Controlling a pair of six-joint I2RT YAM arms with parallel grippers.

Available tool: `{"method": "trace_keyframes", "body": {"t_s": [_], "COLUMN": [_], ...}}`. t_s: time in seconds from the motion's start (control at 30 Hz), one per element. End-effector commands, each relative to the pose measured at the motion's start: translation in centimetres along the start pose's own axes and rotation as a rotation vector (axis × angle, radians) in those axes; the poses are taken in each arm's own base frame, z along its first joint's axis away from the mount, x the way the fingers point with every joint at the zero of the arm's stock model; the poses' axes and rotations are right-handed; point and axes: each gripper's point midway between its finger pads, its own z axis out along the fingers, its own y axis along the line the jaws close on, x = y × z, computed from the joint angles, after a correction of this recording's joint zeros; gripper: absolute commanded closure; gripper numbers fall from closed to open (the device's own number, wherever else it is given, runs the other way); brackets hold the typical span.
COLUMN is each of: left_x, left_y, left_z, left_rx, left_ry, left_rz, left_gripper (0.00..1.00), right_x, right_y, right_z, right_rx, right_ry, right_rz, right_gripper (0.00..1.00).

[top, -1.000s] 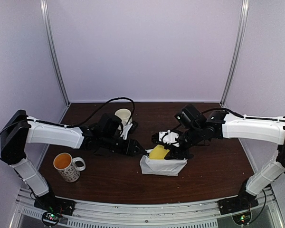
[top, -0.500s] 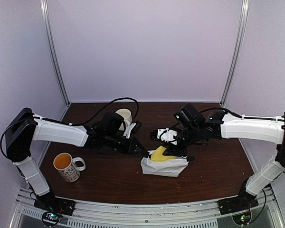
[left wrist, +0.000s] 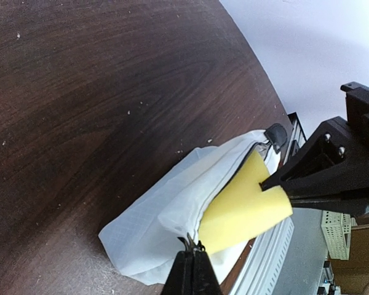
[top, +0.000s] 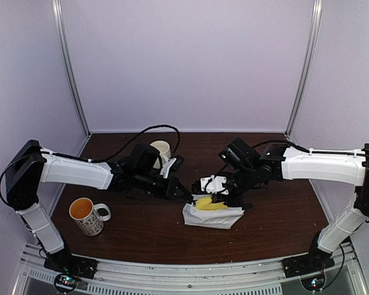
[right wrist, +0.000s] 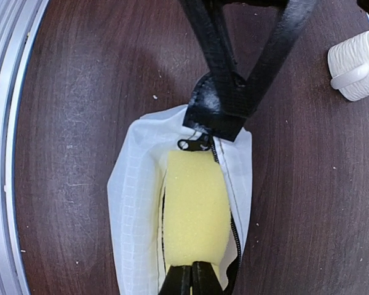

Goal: Sort the hair-cutting tools
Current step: Adjust the sponge in the kit bag.

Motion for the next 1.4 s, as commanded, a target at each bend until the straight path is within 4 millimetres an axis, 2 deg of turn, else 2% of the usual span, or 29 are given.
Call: {"method": "trace_keyframes", "body": {"t_s": [0.0,0.13,0.3,0.47,0.63,0.7,0.83,0.93,1.07,1.13,1.2,1.27,1.37], "left_x": [-2.6,-2.6,-2.6,-2.3,-1.5,-1.3,-1.4,-2.1,-3.0,-3.3,-3.6,-3.7,-3.7], "left_y": [-2.3,-2.7,-3.1,-3.1,-2.2,-2.1,-2.5,-3.1,-3.1,-3.0,-2.8,-2.7,-2.8], "left_z": [-1.9,-2.3,-2.7,-2.3,-1.4,-1.2,-1.3,-1.6,-1.9,-2.2,-2.5,-3.0,-3.2], "left_rx": [0.038,0.052,0.068,0.083,0.072,0.078,0.090,0.101,0.080,0.075,0.064,0.049,0.058], "left_ry": [-0.090,-0.098,-0.101,-0.086,-0.042,-0.038,-0.031,-0.046,-0.076,-0.099,-0.130,-0.159,-0.172], "left_rz": [0.074,0.087,0.098,0.089,0.072,0.064,0.065,0.072,0.080,0.076,0.082,0.092,0.102], "left_gripper": [1.00,1.00,1.00,1.00,1.00,1.00,1.00,1.00,1.00,1.00,1.00,1.00,1.00], "right_x": [2.0,3.1,4.1,4.6,3.8,3.7,4.5,2.9,1.2,0.8,0.7,1.1,2.1], "right_y": [0.2,-0.9,-1.3,-3.6,-5.1,-5.3,-4.2,-1.7,1.1,3.0,4.4,4.6,3.3], "right_z": [-0.7,-0.7,-0.9,-1.6,-1.2,-0.4,1.9,3.3,3.9,3.8,3.4,3.2,3.1], "right_rx": [0.035,0.099,0.133,0.286,0.381,0.378,0.306,0.140,0.003,-0.087,-0.135,-0.120,-0.069], "right_ry": [0.167,0.278,0.376,0.458,0.434,0.443,0.489,0.401,0.298,0.231,0.173,0.158,0.187], "right_rz": [-0.099,-0.114,-0.110,-0.056,0.045,0.084,0.098,0.138,0.117,0.092,0.064,0.059,0.090], "right_gripper": [1.00,1.00,1.00,1.00,1.00,1.00,1.00,1.00,1.00,0.94,0.83,0.74,0.74]}}
